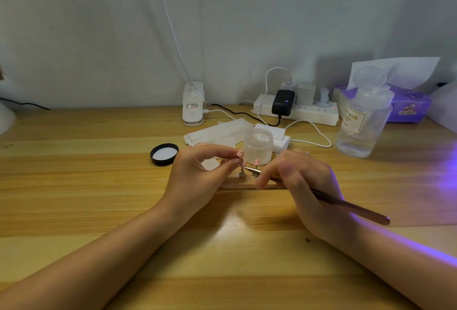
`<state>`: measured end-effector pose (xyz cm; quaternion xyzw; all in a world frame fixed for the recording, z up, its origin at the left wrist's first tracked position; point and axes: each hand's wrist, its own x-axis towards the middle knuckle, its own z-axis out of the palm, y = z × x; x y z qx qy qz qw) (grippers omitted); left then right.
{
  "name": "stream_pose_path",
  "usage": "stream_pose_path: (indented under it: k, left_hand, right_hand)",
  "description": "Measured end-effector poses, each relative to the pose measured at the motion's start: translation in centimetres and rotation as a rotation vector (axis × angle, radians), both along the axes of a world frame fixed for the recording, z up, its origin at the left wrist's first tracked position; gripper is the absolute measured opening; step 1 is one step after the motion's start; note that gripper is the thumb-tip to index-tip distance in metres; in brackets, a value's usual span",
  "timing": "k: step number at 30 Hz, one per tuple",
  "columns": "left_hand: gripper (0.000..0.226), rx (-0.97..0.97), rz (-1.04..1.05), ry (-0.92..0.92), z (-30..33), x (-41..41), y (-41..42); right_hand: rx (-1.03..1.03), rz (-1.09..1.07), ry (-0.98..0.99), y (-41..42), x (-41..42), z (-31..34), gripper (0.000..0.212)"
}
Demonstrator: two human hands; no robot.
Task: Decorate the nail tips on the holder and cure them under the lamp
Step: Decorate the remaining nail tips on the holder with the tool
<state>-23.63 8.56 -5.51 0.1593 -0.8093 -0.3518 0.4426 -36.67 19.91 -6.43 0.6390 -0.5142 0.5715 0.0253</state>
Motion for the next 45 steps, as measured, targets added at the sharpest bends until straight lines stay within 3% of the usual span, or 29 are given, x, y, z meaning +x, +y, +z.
stream_pose_path:
  k: [4,8,20,33,38,45]
  left_hand:
    - [0.016,-0.017,0.006,0.000,0.0,0.0,0.0]
    - [0.019,-0.102,-0.026,0.023,0.2,-0.1,0.4]
    - [0.030,-0.177,-0.023,-0.079,0.2,0.1,0.9]
    - [0.035,-0.200,-0.068,-0.109,0.2,0.1,0.9]
    - [0.024,-0.231,-0.092,-0.116,0.4,0.0,1.1]
    - [0.038,-0.185,-0.024,-0.094,0.3,0.0,0.9]
  right_hand:
    - [0.026,-0.088,-0.139,-0.1,-0.4,0.3,0.033]
    - [0.031,-0.195,-0.123,0.0,-0.2,1.0,0.014]
    - [0.078,-0.141,0.031,0.1,0.2,1.3,0.037]
    - [0.049,-0.153,0.049,-0.2,0.2,1.3,0.025]
    - [0.039,-0.165,0.039,-0.1,0.0,1.2,0.022]
    - [0.096,-0.247,0.002,0.0,-1.8,1.7,0.016]
